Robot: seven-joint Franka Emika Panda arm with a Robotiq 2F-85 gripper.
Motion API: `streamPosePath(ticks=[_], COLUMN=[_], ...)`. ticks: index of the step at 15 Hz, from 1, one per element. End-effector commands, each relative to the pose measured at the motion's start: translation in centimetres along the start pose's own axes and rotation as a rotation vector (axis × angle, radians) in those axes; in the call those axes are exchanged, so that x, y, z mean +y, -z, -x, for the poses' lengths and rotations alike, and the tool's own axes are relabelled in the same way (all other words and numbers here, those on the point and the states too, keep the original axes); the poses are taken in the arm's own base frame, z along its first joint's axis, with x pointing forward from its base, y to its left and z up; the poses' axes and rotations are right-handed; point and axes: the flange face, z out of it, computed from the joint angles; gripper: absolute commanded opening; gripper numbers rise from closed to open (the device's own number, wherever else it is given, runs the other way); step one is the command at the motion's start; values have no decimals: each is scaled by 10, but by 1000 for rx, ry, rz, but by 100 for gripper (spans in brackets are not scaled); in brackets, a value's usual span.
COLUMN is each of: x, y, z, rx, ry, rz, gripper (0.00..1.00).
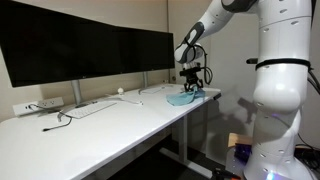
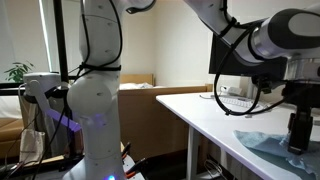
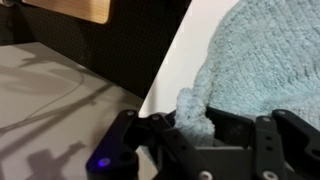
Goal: Wipe the desk with the white towel
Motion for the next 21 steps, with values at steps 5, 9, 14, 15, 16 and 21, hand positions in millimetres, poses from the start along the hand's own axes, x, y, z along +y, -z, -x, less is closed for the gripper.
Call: streamPosePath(ticks=[5, 9, 14, 15, 16, 21], x=[7, 9, -15, -20, -25, -48], y=[-15, -20, -28, -30, -31, -40], z=[-7, -29, -52, -56, -61, -92], rx=[5, 6, 26, 29, 32, 70], ry=[-31, -73, -124, -132, -146, -223], rz=[15, 25, 57, 66, 75, 130], gripper=[6, 7, 7, 7, 7, 7])
